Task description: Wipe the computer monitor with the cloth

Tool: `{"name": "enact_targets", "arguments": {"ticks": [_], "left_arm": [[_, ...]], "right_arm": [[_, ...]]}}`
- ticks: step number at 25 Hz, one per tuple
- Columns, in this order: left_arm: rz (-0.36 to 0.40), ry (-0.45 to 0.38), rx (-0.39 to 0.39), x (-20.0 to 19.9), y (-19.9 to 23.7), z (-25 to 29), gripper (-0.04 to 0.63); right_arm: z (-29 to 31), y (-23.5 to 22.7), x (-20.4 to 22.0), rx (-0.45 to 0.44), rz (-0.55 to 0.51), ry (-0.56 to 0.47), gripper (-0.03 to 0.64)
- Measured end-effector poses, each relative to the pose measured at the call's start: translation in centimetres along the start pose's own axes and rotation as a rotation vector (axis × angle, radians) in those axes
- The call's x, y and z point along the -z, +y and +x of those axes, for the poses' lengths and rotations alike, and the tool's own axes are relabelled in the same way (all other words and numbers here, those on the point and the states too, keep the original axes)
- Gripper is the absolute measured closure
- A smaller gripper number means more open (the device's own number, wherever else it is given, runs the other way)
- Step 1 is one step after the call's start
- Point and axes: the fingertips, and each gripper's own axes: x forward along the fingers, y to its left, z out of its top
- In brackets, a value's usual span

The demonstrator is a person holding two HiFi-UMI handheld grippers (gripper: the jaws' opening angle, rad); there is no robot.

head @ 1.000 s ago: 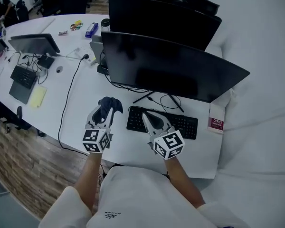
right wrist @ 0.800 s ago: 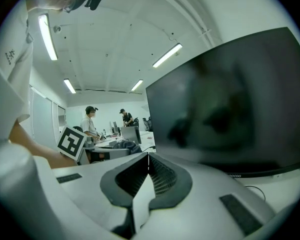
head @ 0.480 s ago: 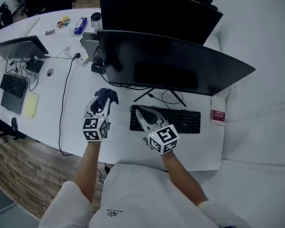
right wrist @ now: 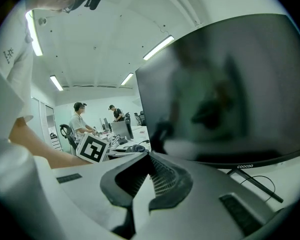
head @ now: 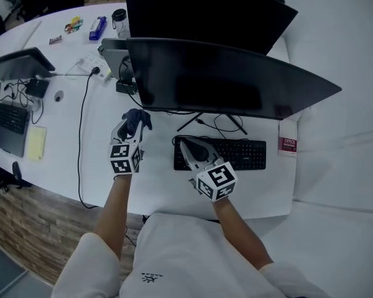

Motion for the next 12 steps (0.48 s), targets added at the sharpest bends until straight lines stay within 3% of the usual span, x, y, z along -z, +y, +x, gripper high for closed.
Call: {"name": "enact_targets", "arguments": {"ticks": [12], "left_arm": [[0.008, 0.017, 0.011, 0.6, 0.8, 1.9, 0.44]], "right_arm": [[-1.1, -0.6, 1.0, 0.065, 0.013, 0.013, 0.598]]}}
